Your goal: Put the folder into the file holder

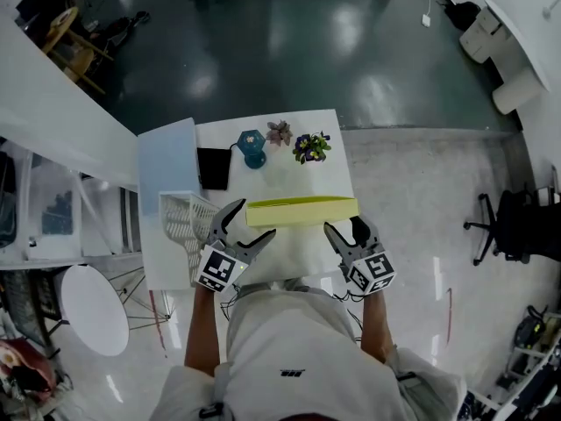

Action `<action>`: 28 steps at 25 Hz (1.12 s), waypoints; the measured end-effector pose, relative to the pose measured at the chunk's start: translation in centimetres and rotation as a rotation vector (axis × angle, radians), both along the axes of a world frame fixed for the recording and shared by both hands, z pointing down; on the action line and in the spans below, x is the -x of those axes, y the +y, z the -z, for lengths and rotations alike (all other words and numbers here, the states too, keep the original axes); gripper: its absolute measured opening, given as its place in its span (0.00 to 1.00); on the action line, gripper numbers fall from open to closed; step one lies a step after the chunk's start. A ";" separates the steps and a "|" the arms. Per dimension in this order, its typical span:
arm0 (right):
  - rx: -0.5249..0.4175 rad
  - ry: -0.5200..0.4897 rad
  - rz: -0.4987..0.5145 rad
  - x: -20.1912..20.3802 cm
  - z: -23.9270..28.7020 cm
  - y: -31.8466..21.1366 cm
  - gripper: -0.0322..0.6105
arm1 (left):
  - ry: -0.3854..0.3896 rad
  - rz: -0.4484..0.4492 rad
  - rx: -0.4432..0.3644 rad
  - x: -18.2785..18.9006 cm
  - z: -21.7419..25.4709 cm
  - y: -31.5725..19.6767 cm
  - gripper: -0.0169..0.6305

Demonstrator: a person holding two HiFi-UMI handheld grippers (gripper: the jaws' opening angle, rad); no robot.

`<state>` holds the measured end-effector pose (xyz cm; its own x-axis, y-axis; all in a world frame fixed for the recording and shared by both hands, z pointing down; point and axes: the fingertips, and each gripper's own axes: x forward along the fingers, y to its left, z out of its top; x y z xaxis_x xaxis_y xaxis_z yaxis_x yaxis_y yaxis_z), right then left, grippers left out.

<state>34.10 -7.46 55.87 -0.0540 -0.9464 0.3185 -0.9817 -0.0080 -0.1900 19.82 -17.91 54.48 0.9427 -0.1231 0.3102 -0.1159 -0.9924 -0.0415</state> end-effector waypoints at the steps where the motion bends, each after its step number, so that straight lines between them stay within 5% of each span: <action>1: 0.001 -0.001 0.004 0.0 0.0 0.0 0.49 | -0.005 -0.061 0.018 -0.5 -0.2 0.1 0.65; 8: 0.007 -0.019 0.020 0.0 0.0 -0.1 0.49 | 0.010 -0.324 0.129 -3.0 -0.7 1.3 0.65; 9: 0.008 -0.021 0.018 0.0 0.0 -0.2 0.49 | 0.012 -0.345 0.130 -3.2 -0.8 1.6 0.63; 10: 0.009 -0.023 0.015 -0.1 0.0 -0.3 0.49 | 0.009 -0.364 0.125 -3.2 -0.8 1.9 0.49; 14: 0.012 -0.024 0.017 -0.5 -0.2 -0.5 0.49 | -0.022 -0.409 0.076 -3.0 -0.9 3.3 0.37; 20: 0.001 -0.037 0.025 -0.8 0.2 -0.5 0.48 | -0.027 -0.356 0.083 -2.6 -0.8 4.5 0.31; 28: -0.015 -0.027 0.112 -0.9 1.0 0.5 0.46 | -0.009 -0.120 0.105 -1.2 -0.4 7.6 0.30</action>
